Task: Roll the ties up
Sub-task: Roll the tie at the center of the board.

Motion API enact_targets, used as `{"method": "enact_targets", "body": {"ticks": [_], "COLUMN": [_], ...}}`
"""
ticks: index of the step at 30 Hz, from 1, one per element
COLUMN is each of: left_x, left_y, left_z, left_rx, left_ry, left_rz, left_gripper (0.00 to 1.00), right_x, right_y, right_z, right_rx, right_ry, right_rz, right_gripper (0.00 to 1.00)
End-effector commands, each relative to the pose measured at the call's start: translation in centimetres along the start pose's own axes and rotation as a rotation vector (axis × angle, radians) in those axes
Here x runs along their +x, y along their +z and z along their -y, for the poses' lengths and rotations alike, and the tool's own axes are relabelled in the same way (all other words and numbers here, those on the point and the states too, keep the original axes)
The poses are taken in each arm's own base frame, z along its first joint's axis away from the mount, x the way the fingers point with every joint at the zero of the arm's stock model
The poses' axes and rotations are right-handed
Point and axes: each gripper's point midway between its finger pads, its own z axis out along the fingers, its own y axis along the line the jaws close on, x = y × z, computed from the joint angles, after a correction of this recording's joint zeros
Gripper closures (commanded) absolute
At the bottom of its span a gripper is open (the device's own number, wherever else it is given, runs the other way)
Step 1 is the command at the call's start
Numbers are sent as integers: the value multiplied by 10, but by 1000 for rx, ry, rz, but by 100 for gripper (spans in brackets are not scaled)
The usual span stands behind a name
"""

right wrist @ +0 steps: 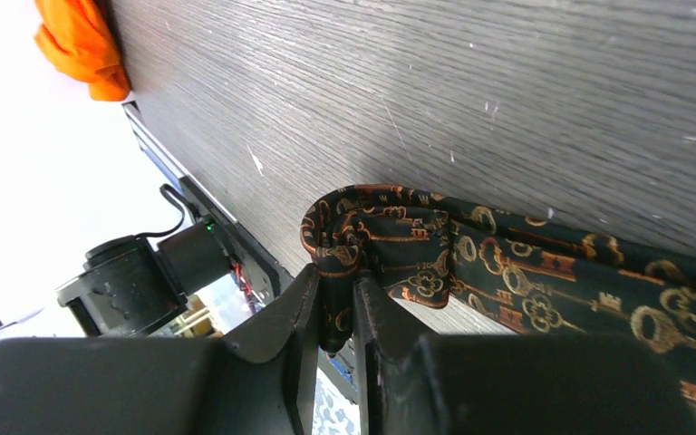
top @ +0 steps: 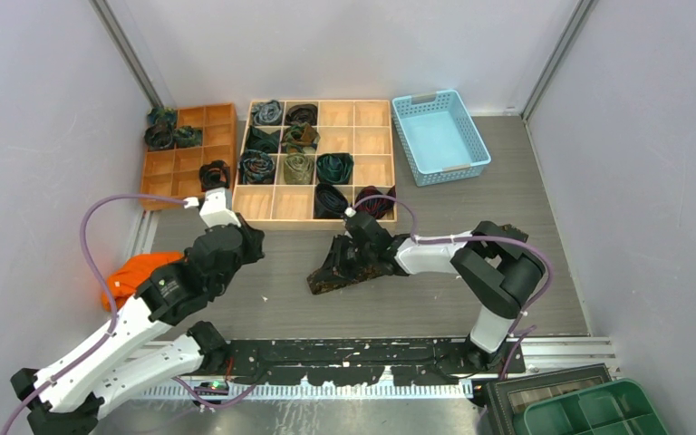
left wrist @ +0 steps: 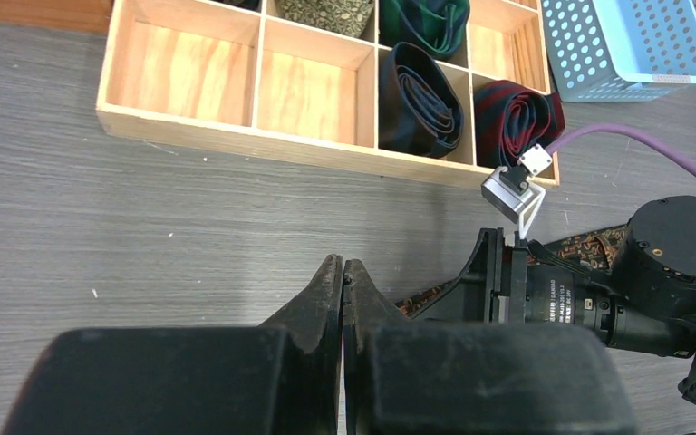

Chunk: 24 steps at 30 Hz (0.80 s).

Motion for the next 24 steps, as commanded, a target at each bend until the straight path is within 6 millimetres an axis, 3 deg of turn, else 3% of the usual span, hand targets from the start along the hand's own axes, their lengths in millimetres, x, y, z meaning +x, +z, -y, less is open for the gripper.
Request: {"method": "enact_targets", "body": {"ticks": [1,15,20,24], "left_x": [-13,18,26,31], "left_y": [7,35,40,44], "left_z": [26,40,39,39], "left_rx": [79,91,87,85], "left_ry": [-31,-7,-5,-1], "left_rz": [38,-35,-52,-62], "left_gripper": [100,100,100,100], "right_x": [-14,-24,-28,-33], "right_y": [-25,-32,-37,-49], "right_z": [-38,30,45,56], "right_rx": [-176,4,106,220], "right_ry": [-11,-6,-45,-88], "right_rz": [50,70,82,95], "right_gripper": [77,77,77,60]}}
